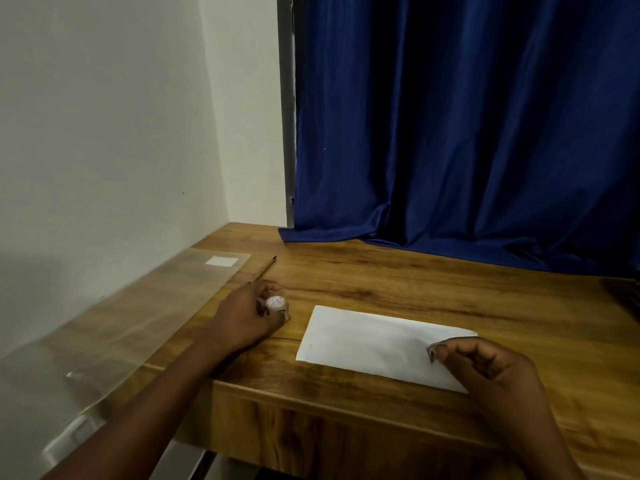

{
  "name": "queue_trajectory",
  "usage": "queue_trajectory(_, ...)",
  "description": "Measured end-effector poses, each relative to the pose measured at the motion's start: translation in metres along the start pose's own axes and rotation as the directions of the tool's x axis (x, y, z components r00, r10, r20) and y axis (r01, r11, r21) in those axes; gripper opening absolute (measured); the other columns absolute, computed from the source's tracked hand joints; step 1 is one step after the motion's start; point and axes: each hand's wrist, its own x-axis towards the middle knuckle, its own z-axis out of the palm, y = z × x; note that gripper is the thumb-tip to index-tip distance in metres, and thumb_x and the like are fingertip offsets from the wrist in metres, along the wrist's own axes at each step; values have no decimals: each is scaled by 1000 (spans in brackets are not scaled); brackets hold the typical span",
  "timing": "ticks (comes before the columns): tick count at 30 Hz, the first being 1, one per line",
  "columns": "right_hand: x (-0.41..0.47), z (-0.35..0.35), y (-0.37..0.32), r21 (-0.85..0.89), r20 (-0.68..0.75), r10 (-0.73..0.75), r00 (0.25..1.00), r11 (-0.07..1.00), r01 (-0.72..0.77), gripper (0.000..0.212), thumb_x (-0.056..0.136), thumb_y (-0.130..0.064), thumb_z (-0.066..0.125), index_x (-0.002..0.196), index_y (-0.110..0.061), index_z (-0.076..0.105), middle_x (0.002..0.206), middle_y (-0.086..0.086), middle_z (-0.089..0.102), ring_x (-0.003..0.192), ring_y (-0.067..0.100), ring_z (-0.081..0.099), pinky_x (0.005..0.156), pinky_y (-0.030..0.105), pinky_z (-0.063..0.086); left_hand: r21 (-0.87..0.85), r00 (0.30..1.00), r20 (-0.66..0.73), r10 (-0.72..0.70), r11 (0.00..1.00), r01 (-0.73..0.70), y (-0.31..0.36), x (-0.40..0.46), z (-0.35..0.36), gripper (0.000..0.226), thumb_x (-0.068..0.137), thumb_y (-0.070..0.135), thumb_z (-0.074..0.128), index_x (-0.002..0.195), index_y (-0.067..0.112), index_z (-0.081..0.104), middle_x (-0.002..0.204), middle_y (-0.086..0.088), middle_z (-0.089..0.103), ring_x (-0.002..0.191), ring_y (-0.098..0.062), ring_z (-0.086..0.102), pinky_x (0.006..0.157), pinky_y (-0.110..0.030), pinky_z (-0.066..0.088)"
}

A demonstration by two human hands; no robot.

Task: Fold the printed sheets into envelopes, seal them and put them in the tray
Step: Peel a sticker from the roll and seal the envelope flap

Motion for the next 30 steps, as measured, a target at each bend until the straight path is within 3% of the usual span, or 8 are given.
queue_trajectory(2, 0, -1, 0, -2, 3, -4, 1000, 1000, 4, 21, 86, -15, 76, 76, -34, 81, 81, 7, 77, 84, 41, 67, 65, 24, 49, 31, 1000, 13, -18, 999, 17, 13, 2, 1, 63, 70, 51, 85, 125, 40, 57, 124, 12, 59, 111, -10, 59, 93, -39, 56)
queue_trajectory(5, -1, 0, -4, 22, -10, -23, 1000, 999, 24, 21, 85, -15, 76, 76, -33, 81, 82, -2, 79, 81, 20, 73, 69, 12, 52, 141, 998, -14, 55, 989, -53, 41, 2, 14, 71, 73, 54, 81, 136, 43, 50, 141, 10, 50, 129, -16, 47, 106, -45, 47)
queue_trajectory(7, -1, 1, -6, 97, -39, -8, 999, 995, 12, 20, 85, -11, 75, 78, -29, 81, 84, -4, 80, 83, 10, 75, 74, 16, 55, 143, 976, 30, 218, 965, -220, 62, -3, 31, 64, 79, 55, 77, 136, 44, 50, 140, 15, 50, 129, -10, 46, 107, -38, 44)
queue_trajectory(12, 0, -3, -7, 245, -102, 70, 992, 969, -43, 10, 85, -13, 74, 81, -18, 81, 84, 6, 79, 81, 16, 76, 77, 29, 55, 23, 811, 231, 537, 831, -557, 110, -20, 93, 52, 87, 67, 55, 132, 40, 57, 133, 22, 53, 123, 1, 45, 105, -33, 41)
queue_trajectory(16, 3, -12, -9, 441, -80, 176, 981, 889, -124, 26, 72, -28, 78, 85, -5, 79, 85, 21, 76, 74, 22, 72, 66, 26, 57, 46, 785, 284, 551, 810, -585, 125, -23, 126, 53, 92, 68, 48, 137, 41, 51, 140, 21, 49, 130, -1, 40, 111, -28, 33)
queue_trajectory(20, 13, -36, -5, 546, 17, 333, 943, 787, -287, 24, 77, -23, 73, 90, -4, 79, 99, 26, 75, 81, 28, 71, 76, 36, 59, 78, 805, 301, 512, 828, -556, 116, -29, 137, 57, 91, 73, 41, 139, 44, 48, 147, 22, 42, 135, -1, 34, 116, -27, 26)
queue_trajectory(26, 49, -64, -12, 116, 176, 305, 936, 938, -327, 26, 78, -32, 79, 93, -11, 80, 95, 23, 75, 79, 26, 67, 65, 29, 52, 85, 806, 304, 509, 828, -555, 116, -31, 139, 59, 91, 73, 37, 142, 43, 44, 152, 21, 38, 139, -1, 30, 116, -25, 17)
queue_trajectory(30, 86, -69, -13, -362, 334, 225, 915, 927, -96, 7, 87, -28, 76, 87, -23, 81, 91, 1, 79, 84, 15, 71, 77, 32, 57, 87, 802, 316, 506, 827, -556, 118, -32, 137, 58, 93, 70, 39, 142, 41, 45, 151, 19, 39, 138, -2, 31, 117, -27, 19)
